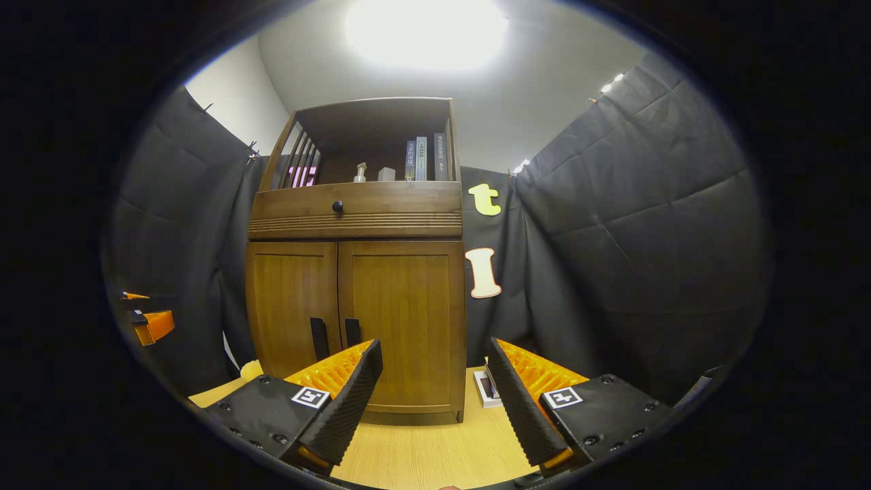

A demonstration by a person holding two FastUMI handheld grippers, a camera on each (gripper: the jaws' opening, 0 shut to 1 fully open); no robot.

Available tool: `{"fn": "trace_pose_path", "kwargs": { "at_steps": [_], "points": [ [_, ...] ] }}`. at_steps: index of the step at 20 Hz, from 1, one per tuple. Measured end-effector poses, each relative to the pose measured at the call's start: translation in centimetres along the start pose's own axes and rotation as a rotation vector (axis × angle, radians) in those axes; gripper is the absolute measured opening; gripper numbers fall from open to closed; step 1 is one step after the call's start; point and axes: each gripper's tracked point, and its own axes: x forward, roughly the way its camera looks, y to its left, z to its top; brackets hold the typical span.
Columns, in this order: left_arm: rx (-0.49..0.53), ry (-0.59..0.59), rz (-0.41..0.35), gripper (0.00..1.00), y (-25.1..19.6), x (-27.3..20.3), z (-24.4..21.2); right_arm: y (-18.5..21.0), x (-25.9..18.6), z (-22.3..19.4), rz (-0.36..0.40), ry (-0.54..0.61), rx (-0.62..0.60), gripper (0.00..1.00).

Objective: Open the right door of the double-door shoe cabinet with the right hand, and open the left door with the left hand.

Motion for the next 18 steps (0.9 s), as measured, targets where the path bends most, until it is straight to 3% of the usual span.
{"fn": "trace_pose_path", "kwargs": {
  "at_steps": [9, 18],
  "points": [
    [0.007, -0.018, 0.029, 0.90, 0.9, -1.1, 0.3, 1.9, 2.5, 0.4, 0.045, -0.008, 0.004, 0.98],
    [0.008, -0.007, 0.108, 0.92, 3.8, -2.9, 0.0, 5.9, 7.8, -0.2, 0.129, -0.011, 0.018, 0.98]
  ]
}}
